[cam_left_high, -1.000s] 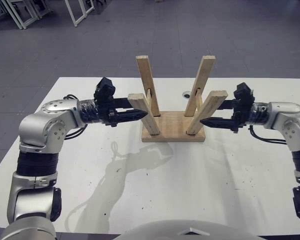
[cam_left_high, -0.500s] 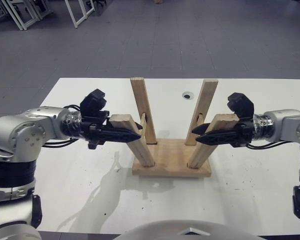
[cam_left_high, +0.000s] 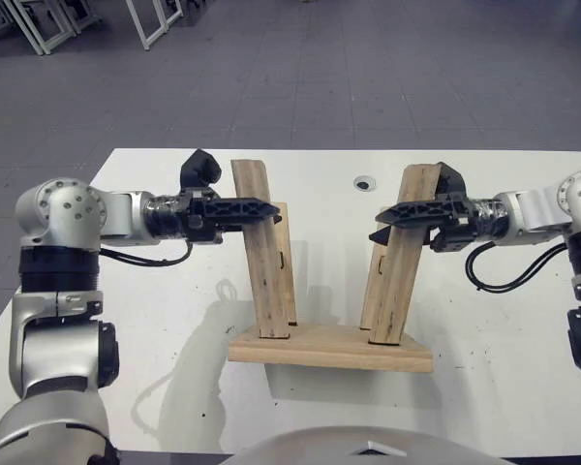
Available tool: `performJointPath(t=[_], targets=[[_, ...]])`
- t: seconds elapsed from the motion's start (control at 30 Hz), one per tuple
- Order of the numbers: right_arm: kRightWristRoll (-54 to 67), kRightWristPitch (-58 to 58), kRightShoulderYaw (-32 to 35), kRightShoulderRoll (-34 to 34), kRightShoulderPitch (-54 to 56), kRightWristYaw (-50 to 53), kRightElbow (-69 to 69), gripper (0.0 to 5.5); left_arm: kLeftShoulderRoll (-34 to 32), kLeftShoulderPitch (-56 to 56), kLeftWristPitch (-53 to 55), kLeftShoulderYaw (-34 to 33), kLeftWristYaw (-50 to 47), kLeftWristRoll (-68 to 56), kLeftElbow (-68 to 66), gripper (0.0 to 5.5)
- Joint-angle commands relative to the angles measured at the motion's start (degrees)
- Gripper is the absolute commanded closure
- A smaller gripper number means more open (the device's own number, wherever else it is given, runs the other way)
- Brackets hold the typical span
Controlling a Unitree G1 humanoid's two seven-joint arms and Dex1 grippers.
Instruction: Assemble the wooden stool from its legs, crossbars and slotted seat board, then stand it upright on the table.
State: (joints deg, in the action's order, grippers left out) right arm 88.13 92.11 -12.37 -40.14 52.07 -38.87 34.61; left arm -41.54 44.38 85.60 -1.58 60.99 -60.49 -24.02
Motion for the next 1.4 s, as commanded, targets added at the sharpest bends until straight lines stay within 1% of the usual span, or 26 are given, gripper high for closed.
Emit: performJointPath(t=[0.03, 0.07, 0.17, 0.27, 0.37, 0.53, 0.6, 0.63, 0.7, 0.73, 0.8, 0.87, 0.9, 0.93, 0.97, 1.03, 1.1, 1.2, 1.37, 1.4], targets=[[-8.63, -0.38, 3.39, 2.83, 3.24, -0.98, 5.51, 1.50, 1.45, 5.73, -4.63, 3.12, 2.28, 7.67, -10.62, 2.30], [-10.73, -0.77, 4.11, 3.13, 3.35, -1.66, 6.11, 1.27, 1.34, 6.12, -5.49, 3.92, 3.47, 9.19, -12.27, 2.11], [-18.72, -4.35, 4.98, 3.10, 3.04, -5.14, 7.90, 0.95, 1.16, 6.64, -10.33, 5.73, 5.28, 15.17, -17.63, 1.83], [-26.93, -9.40, 5.25, 1.75, 3.03, -9.74, 11.50, 0.95, 1.02, 8.53, -13.73, 3.72, 6.97, 18.52, -25.06, 1.83], [-32.74, -11.65, 5.82, -0.39, 2.75, -14.83, 12.92, 0.95, 0.02, 9.90, -16.05, 1.90, 8.98, 20.92, -29.46, 1.83], [-38.40, -13.96, 9.35, -3.38, 2.42, -20.80, 13.72, 0.95, -2.98, 7.00, -17.17, -2.21, 11.95, 22.08, -29.94, 1.83], [-39.38, -15.54, 11.45, -4.77, 0.02, -22.09, 10.53, 0.95, -4.24, 2.52, -18.34, -3.70, 11.95, 22.03, -25.81, 1.83], [-39.63, -18.03, 12.97, -6.15, -3.19, -23.42, 6.50, 0.95, -4.97, -1.11, -19.44, -4.61, 11.86, 21.73, -21.16, 1.83], [-40.77, -26.15, 16.96, -9.43, -13.02, -25.21, -6.38, 0.95, -6.82, -11.42, -23.76, -7.23, 13.70, 20.22, -6.85, 1.83], [-41.74, -29.47, 17.89, -11.60, -18.91, -26.22, -13.84, 0.95, -9.05, -17.91, -25.50, -7.09, 17.59, 19.33, 0.77, 1.83], [-49.94, -44.52, 16.83, -16.05, -33.18, -28.76, -26.24, 0.95, -11.95, -30.05, -28.91, -8.49, 17.98, 20.27, 13.48, 1.83], [-55.76, -52.26, 15.03, -20.09, -44.98, -30.51, -35.15, 0.95, -12.68, -39.41, -32.20, -10.70, 16.86, 21.24, 23.11, 1.83], [-57.43, -54.67, 14.73, -21.92, -50.48, -32.28, -39.09, 0.95, -14.11, -44.78, -32.90, -11.64, 18.64, 20.61, 28.63, 1.83], [-57.68, -55.89, 15.22, -23.09, -55.02, -33.96, -42.75, 0.95, -15.51, -50.39, -35.77, -12.87, 21.42, 20.92, 33.50, 1.83], [-57.71, -56.75, 15.60, -23.71, -58.08, -35.19, -45.61, 0.95, -15.92, -53.12, -37.87, -13.15, 21.85, 21.75, 35.63, 1.83], [-57.81, -56.97, 15.50, -23.22, -59.50, -35.08, -48.65, 0.95, -15.46, -54.80, -40.47, -12.30, 20.81, 22.98, 37.25, 1.83], [-58.13, -56.54, 14.20, -21.61, -58.64, -33.71, -51.56, 0.95, -14.53, -54.53, -41.90, -9.89, 19.03, 23.75, 39.33, 1.83], [-57.02, -54.47, 11.65, -18.44, -56.08, -30.82, -56.66, 0.95, -10.05, -50.46, -45.72, -5.43, 12.77, 27.45, 39.62, 1.83], [-55.57, -49.99, 7.95, -14.72, -53.37, -26.37, -62.53, 0.95, -8.63, -48.87, -48.45, -0.90, 11.33, 29.16, 40.06, 1.83], [-55.90, -49.37, 7.28, -13.67, -52.69, -24.98, -62.53, 0.91, -8.63, -48.61, -48.09, -0.50, 11.07, 28.87, 40.53, 2.02]])
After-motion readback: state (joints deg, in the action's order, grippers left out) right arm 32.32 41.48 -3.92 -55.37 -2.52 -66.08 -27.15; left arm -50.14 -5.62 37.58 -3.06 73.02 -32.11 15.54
